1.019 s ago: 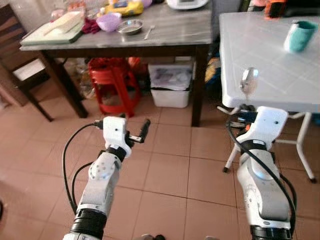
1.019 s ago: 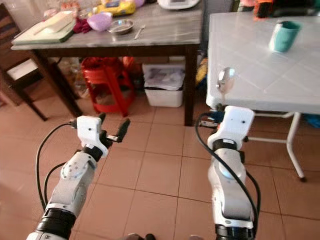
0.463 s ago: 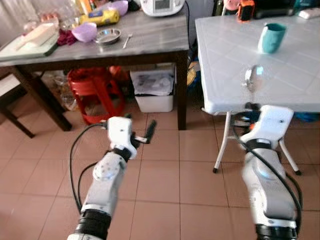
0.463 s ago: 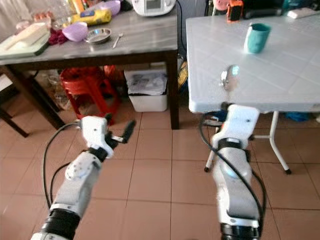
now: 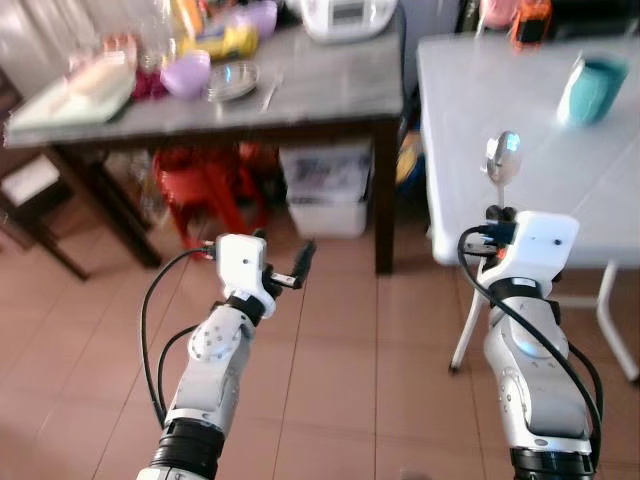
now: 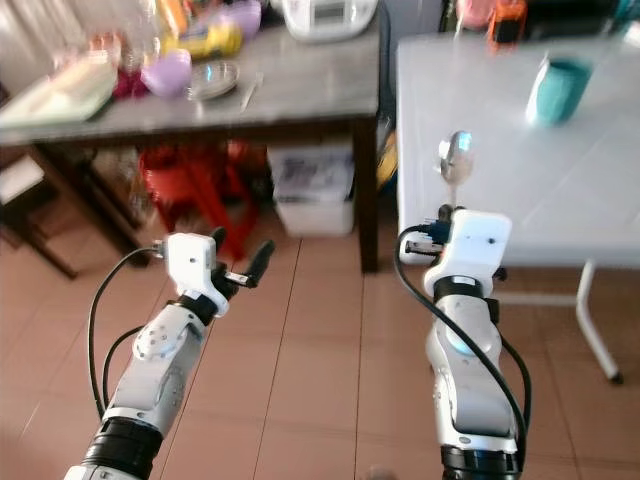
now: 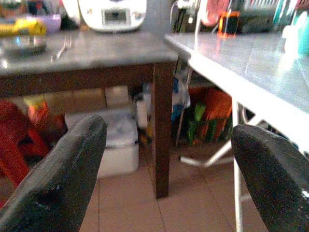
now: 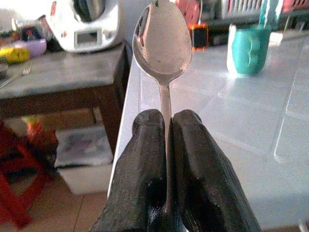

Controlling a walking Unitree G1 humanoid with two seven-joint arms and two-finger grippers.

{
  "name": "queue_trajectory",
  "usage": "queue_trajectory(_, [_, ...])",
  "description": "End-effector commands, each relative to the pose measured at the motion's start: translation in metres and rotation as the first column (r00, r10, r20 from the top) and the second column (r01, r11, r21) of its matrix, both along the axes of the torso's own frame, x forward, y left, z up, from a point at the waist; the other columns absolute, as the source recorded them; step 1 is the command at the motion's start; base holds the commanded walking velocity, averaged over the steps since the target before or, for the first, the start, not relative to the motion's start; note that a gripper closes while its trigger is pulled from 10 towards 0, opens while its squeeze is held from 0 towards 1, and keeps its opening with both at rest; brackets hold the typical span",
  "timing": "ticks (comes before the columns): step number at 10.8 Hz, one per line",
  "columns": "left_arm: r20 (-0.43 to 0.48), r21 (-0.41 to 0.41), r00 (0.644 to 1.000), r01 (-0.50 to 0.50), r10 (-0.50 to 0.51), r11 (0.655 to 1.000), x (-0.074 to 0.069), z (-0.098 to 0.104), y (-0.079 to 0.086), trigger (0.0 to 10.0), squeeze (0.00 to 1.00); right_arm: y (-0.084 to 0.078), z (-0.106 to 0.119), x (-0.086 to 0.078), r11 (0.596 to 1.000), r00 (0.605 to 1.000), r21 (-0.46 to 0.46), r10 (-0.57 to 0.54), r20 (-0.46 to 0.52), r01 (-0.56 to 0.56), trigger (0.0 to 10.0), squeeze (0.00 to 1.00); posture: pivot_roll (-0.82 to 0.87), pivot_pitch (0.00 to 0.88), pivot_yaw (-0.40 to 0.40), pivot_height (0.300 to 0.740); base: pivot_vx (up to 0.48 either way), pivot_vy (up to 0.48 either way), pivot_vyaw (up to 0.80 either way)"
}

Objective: Setting the table

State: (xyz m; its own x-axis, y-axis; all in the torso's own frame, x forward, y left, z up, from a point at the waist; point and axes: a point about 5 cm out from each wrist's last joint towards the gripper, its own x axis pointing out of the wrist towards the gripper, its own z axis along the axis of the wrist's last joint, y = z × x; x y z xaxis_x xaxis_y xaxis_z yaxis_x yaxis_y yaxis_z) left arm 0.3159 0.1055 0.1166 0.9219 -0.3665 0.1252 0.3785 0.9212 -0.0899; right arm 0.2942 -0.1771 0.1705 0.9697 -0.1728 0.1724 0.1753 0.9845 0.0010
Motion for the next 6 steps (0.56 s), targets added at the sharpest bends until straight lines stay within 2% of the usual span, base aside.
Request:
queue_trajectory(1, [-0.001, 0.016, 0.999, -0.032, 0.032, 0.999, -0.0001, -0.0012, 0.0129, 10.0, 0.0, 0.0099, 0.0029, 0.0001, 1.0, 0.999, 0.005, 0.026, 0.019, -0.026, 10.0, 0.0, -0.15, 0.086, 0.129, 0.74, 0.382, 0.0, 0.0])
queue_trajectory(2, [-0.002, 0.017, 0.999, -0.032, 0.032, 0.999, -0.0004, -0.0015, 0.0127, 10.0, 0.0, 0.0097, 0.0027, -0.0001, 1.0, 1.0, 0.002, 0.025, 0.016, -0.025, 10.0, 0.0, -0.15, 0.087, 0.129, 0.74, 0.382, 0.0, 0.0])
queue_trajectory(6, [0.009, 0.01, 0.999, -0.031, 0.031, 0.999, 0.0011, 0.0021, 0.0105, 10.0, 0.0, 0.0085, 0.0014, -0.0004, 1.0, 1.0, 0.004, 0.023, 0.013, -0.023, 10.0, 0.0, -0.15, 0.084, 0.127, 0.74, 0.366, 0.0, 0.63])
